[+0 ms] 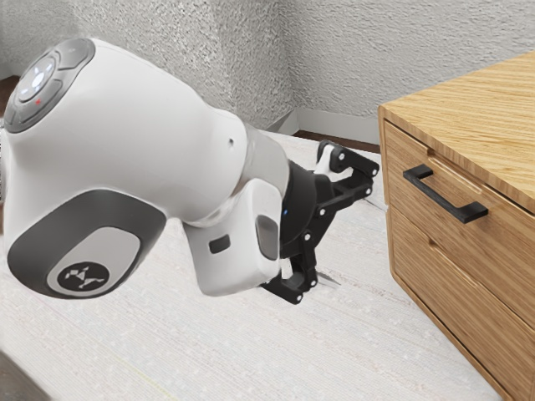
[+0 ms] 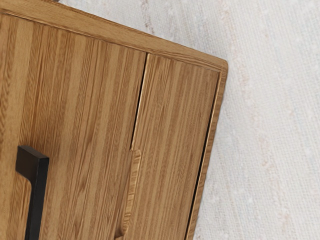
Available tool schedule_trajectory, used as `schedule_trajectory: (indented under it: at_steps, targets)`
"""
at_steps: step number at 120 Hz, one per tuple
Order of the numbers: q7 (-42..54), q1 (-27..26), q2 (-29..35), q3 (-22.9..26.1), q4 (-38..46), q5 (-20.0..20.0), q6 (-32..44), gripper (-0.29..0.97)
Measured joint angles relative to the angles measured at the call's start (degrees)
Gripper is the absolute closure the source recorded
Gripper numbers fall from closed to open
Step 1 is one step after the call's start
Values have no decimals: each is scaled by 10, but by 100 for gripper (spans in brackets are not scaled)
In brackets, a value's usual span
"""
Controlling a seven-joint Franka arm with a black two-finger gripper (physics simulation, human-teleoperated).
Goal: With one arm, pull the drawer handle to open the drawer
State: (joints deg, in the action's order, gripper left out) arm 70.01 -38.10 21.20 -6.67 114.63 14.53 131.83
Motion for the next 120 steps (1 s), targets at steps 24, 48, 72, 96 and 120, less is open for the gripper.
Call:
schedule_trajectory:
  at_steps: [24,48,72,96,120]
  targets:
    - [44,-1,-25,0,0,-6,44,0]
    - [76,2,-32,-2,-5,-13,62,0]
    - [98,6,-35,-4,-8,-18,58,0]
    - [114,16,-49,-13,-17,-20,56,0]
    - [124,17,-77,-22,-38,-20,56,0]
